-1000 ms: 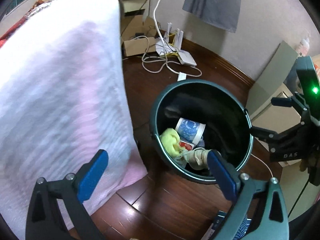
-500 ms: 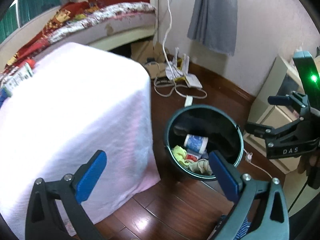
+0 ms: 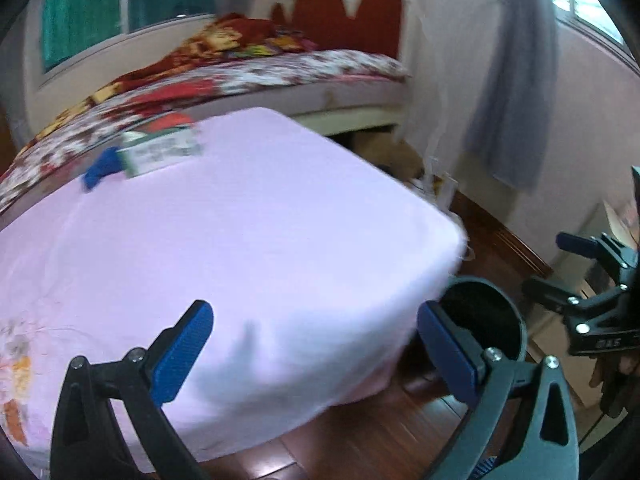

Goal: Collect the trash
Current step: 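Move both grippers back toward the remaining trash on the bed, then grasp the green milk carton with right gripper while left gripper grasps white tissue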

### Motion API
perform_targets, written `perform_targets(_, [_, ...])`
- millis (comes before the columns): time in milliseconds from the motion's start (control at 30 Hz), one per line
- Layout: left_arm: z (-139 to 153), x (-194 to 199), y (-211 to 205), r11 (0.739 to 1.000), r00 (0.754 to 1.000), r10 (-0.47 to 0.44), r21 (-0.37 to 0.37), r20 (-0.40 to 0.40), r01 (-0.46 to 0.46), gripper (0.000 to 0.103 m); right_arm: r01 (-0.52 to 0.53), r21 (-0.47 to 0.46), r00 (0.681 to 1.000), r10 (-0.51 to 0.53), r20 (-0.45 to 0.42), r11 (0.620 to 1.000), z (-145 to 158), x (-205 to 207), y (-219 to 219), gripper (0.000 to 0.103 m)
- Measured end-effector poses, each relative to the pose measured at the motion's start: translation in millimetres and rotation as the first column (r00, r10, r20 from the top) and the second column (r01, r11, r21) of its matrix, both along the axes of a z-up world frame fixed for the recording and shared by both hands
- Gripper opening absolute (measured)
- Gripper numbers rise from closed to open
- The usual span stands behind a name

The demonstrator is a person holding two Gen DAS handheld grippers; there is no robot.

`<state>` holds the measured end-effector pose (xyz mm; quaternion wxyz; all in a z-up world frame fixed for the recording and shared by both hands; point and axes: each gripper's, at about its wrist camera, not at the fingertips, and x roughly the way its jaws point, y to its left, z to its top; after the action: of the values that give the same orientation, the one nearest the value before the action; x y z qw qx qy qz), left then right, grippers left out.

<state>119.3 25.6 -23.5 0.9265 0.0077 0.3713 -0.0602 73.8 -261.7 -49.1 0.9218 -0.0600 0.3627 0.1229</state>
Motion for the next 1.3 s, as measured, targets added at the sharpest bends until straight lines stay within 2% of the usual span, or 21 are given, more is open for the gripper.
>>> perform_targets(100, [3, 5, 41, 0.998, 0.997, 0.07, 0.001, 0.012, -0.07, 0.102, -0.053, 0.019, 0.998, 0.053, 0.024, 0.998, 7, 13, 31, 0.103])
perform_targets(300, [6, 15, 106, 0.983, 0.983, 0.181, 0.004, 0.026, -0.182, 0.102, -0.148, 0.113, 0.989, 0.148, 0.006, 0.983, 15, 60, 96, 0.103])
perform_targets(400, [7, 22, 135, 0.974, 0.974, 0.224, -0.001, 0.029, -0.224, 0.102, -0.159, 0.082, 0.987, 0.159, 0.007, 0.984, 20, 87, 134, 0.103])
perform_targets(567, [2, 33, 170, 0.963, 0.963, 0.267, -0.034, 0.026, -0.266, 0.101, -0.181, 0.043, 0.982, 0.183, -0.038, 0.983, 10, 140, 187, 0.103])
perform_targets(700, [-5, 47, 191, 0.954, 0.955, 0.298, -0.034, 0.018, -0.297, 0.097, -0.214, 0.045, 0.975, 0.216, -0.046, 0.976, 5, 170, 222, 0.103])
perform_targets(1033, [-23, 110, 237, 0.937, 0.937, 0.348, -0.038, -0.019, -0.348, 0.097, -0.315, 0.037, 0.946, 0.316, -0.064, 0.949, -9, 264, 305, 0.103])
perform_targets(1300, [-26, 138, 254, 0.933, 0.934, 0.357, -0.049, -0.013, -0.358, 0.097, -0.414, -0.034, 0.91, 0.413, -0.034, 0.91, -9, 323, 359, 0.103])
